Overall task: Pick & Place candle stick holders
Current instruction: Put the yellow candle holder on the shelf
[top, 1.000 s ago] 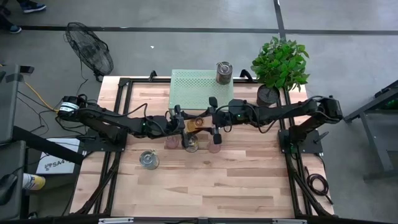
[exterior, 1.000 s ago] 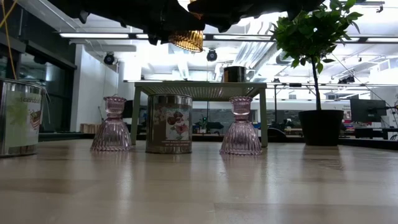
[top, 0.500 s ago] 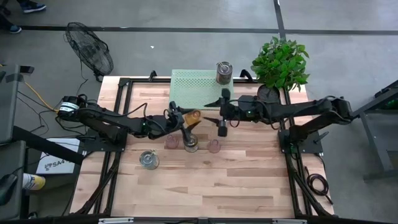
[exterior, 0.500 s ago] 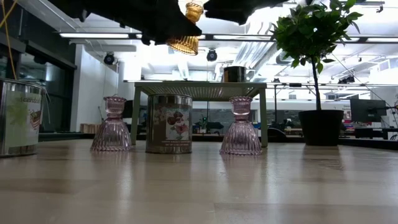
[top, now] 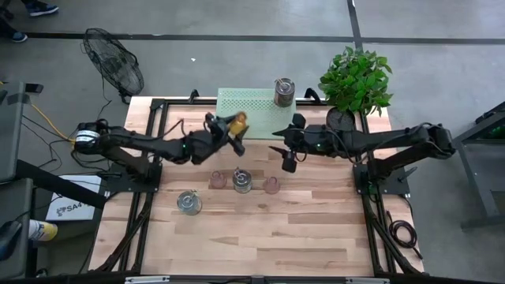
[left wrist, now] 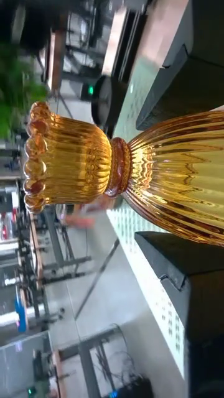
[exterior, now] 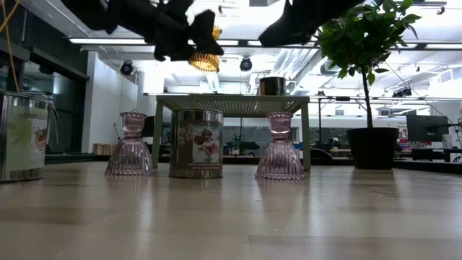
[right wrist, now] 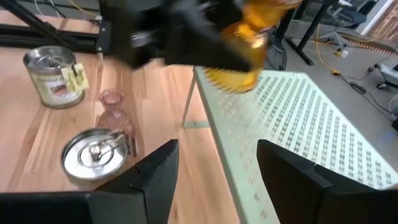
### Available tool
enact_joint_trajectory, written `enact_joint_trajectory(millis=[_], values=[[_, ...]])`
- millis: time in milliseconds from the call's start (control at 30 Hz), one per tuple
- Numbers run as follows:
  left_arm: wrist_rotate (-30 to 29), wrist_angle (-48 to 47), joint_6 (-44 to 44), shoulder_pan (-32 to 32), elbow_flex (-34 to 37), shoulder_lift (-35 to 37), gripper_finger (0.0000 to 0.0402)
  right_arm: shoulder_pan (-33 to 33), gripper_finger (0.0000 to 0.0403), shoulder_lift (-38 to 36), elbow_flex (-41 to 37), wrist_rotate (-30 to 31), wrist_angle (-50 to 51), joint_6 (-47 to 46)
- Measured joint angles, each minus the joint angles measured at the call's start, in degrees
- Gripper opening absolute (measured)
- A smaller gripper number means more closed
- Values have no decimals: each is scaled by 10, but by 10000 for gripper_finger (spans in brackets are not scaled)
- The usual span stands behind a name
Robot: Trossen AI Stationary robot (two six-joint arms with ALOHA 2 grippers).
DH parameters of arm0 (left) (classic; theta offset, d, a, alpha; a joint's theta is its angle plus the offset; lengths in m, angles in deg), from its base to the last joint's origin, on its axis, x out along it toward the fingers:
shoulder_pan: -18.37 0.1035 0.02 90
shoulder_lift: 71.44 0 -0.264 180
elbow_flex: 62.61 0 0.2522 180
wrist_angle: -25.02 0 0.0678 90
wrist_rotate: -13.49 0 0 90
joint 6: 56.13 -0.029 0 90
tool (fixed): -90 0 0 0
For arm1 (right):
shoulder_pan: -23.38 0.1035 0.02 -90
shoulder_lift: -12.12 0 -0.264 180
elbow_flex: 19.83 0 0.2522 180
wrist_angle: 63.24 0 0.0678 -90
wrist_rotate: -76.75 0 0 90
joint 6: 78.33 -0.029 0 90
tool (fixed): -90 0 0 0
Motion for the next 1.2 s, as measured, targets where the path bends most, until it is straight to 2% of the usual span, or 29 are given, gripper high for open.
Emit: enact_joint_trajectory(millis=[167,333,567,833,967,1067,1200], values=[[60,1,-3,64,0,0,265,1,213,-3,-23,-2,-1,-15],[176,-8,-4,131,0,0,265,2,210,-3,-29,-8,-1,-15],[295,-9,-15,220,10,0,265,2,209,-3,-30,-17,-1,-13],[452,107,-4,310,65,0,265,2,208,-3,-30,-18,-1,-8],[526,125,1,343,70,0,265,2,209,-3,-30,-18,-3,1],[553,137,1,350,70,-11,265,2,207,-3,-30,-18,-12,4],[553,161,-3,353,70,-38,265,2,207,-3,-30,-17,-25,9]])
